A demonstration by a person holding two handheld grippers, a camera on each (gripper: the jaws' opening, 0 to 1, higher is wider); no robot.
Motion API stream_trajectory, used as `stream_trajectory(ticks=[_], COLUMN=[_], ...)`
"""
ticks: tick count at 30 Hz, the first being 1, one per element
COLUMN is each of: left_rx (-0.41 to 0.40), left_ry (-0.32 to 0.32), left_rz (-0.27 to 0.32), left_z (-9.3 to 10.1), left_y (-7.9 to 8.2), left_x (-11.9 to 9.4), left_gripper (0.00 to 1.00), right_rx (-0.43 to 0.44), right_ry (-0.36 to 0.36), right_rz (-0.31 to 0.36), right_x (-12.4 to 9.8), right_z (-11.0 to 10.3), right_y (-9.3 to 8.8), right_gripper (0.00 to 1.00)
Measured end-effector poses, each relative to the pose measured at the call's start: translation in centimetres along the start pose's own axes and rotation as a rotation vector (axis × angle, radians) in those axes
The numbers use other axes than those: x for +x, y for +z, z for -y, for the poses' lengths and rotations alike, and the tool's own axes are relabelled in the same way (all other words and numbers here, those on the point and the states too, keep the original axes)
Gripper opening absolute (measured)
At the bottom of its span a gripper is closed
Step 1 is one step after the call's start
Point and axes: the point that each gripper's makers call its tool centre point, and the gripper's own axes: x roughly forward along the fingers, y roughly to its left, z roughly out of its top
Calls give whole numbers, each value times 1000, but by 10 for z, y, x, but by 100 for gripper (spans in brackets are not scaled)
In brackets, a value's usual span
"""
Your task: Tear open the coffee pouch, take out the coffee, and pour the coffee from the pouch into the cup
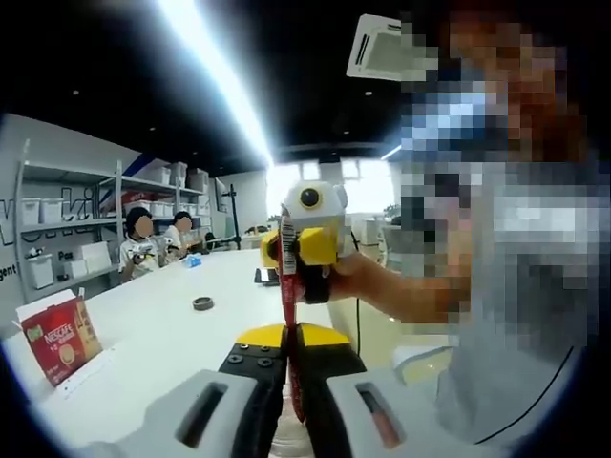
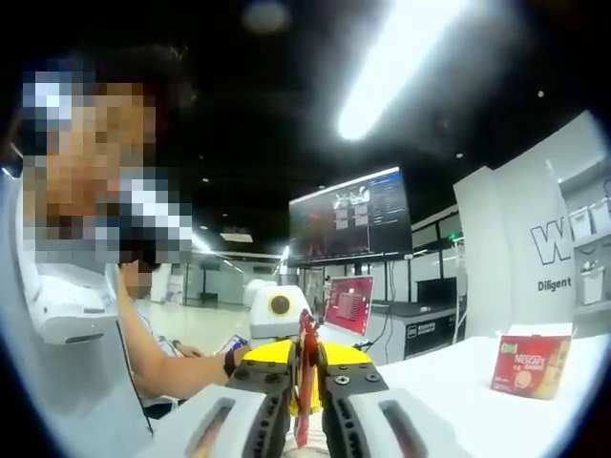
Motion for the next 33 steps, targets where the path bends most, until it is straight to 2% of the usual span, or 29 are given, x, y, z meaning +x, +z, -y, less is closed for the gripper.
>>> stream_trajectory(ticks=[6, 8, 12, 16, 19, 22, 26, 29, 33], left_rx=[-4, -5, 15, 25, 23, 22, 20, 16, 11], left_ry=[0, -6, -2, 3, 5, 9, 11, 12, 10], left_rz=[1, -9, -5, -16, -12, -22, -21, -25, -25], left_z=[0, 2, 4, 3, 2, 2, 1, 1, 2], left_y=[-1, -2, 0, -2, -1, -2, -2, -2, -1], left_x=[1, 1, 1, 3, 3, 4, 6, 6, 6], left_gripper=[7, 7, 10, 7, 9, 8, 10, 9, 10], right_rx=[1, 14, 13, 7, 2, 13, 4, 11, 7], right_ry=[6, 13, 21, 29, 25, 24, 14, 17, 20], right_rz=[0, -3, 4, -9, -4, -8, 0, -2, -2], right_x=[0, 0, 1, 2, 1, -1, -2, -3, -3], right_z=[-2, -3, -4, -7, -7, -7, -5, -6, -7], right_y=[-1, -2, 0, -2, -1, -2, -1, -1, 0], right_gripper=[10, 6, 9, 7, 10, 7, 9, 6, 7])
